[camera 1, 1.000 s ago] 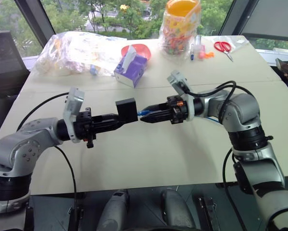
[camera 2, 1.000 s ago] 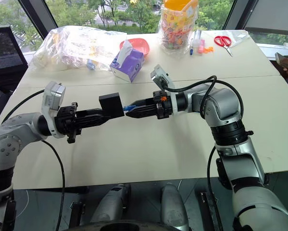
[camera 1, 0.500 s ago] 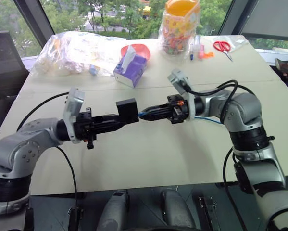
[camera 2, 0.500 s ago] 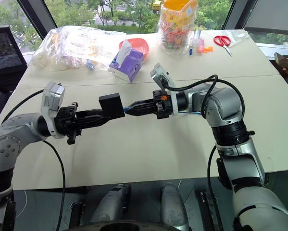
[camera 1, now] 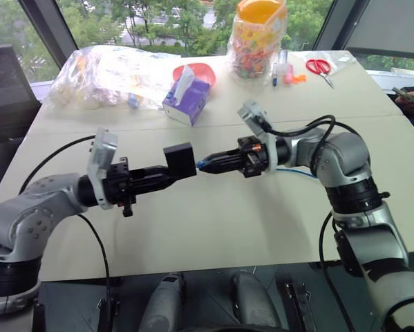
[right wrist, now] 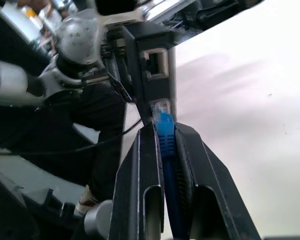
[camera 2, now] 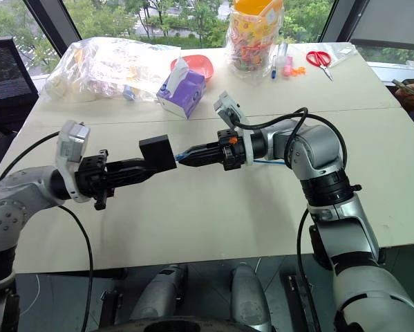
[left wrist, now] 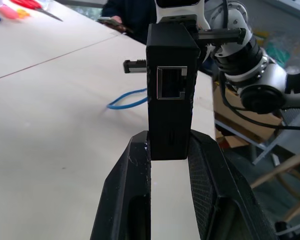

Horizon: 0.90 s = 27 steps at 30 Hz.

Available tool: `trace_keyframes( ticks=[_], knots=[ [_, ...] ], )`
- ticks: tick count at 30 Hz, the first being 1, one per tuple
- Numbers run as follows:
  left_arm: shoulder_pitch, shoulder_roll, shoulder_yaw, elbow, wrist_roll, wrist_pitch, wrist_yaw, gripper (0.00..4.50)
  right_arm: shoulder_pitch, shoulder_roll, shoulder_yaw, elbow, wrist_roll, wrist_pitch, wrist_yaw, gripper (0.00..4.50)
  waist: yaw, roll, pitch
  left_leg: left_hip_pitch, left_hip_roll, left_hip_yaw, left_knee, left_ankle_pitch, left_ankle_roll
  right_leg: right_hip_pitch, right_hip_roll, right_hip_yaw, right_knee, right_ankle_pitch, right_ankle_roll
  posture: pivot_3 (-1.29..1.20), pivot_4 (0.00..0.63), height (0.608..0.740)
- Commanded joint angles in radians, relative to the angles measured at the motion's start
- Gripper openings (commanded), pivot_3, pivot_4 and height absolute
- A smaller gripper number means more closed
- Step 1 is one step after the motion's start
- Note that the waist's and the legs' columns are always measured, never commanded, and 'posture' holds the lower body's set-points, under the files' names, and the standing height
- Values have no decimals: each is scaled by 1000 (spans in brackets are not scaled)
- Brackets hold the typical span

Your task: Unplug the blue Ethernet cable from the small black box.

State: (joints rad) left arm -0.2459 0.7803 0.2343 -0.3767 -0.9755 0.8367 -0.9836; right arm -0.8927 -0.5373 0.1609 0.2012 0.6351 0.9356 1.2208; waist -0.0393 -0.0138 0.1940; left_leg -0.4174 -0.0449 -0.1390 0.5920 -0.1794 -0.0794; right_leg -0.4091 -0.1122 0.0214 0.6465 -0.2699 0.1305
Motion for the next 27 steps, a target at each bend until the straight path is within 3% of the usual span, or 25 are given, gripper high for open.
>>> trace_keyframes(
  ticks=[1, 5, 9, 12, 16, 22, 27],
  knots=[
    [9, 16, 47, -28, -32, -10, -14, 487, -33, -23, -43, 92, -37, -52, 6, 107, 3, 0, 0, -1, 0, 0, 0, 0, 0, 0, 0, 0, 0, 0, 0, 0, 150, 726],
    [31, 26, 60, -27, -11, -30, -12, 487, -36, -28, -44, 185, -124, -179, -16, 107, -2, 0, 0, -1, 0, 0, 0, 0, 0, -1, 0, 0, -1, 0, 0, 0, 150, 726],
    [11, -13, 30, 17, 83, -119, 29, 487, -45, 31, -20, 332, -333, -493, -240, 107, -6, 0, 0, -1, 0, 1, 0, 0, 0, -1, 0, 0, 0, 0, 0, 0, 150, 726],
    [-28, -66, -13, 52, 180, -192, 96, 487, -77, 79, -23, 466, -428, -595, -377, 107, -4, 0, 0, 0, 0, 1, 0, 0, 0, -1, 0, 0, 0, 1, -1, 0, 150, 726],
    [-77, -147, -85, 117, 321, -321, 146, 487, -107, 149, -52, 567, -492, -681, -540, 1505, -2, 0, 0, -1, 0, 1, 0, 0, 0, -1, 0, 1, 0, 3, 3, 0, 150, 726],
    [-80, -229, -190, 202, 486, -470, 167, 487, -143, 216, -154, 630, -480, -646, -747, 4443, -4, 0, 0, -1, 0, 1, -1, 1, -1, -2, 1, 1, 0, 3, 3, 0, 150, 726],
    [-103, -292, -246, 307, 580, -566, 176, 487, -151, 231, -261, 557, -442, -591, -881, 4483, -4, 0, 0, -1, 0, 1, 0, 1, 0, -2, 1, 1, 1, 3, 3, 0, 150, 726]
  ],
)
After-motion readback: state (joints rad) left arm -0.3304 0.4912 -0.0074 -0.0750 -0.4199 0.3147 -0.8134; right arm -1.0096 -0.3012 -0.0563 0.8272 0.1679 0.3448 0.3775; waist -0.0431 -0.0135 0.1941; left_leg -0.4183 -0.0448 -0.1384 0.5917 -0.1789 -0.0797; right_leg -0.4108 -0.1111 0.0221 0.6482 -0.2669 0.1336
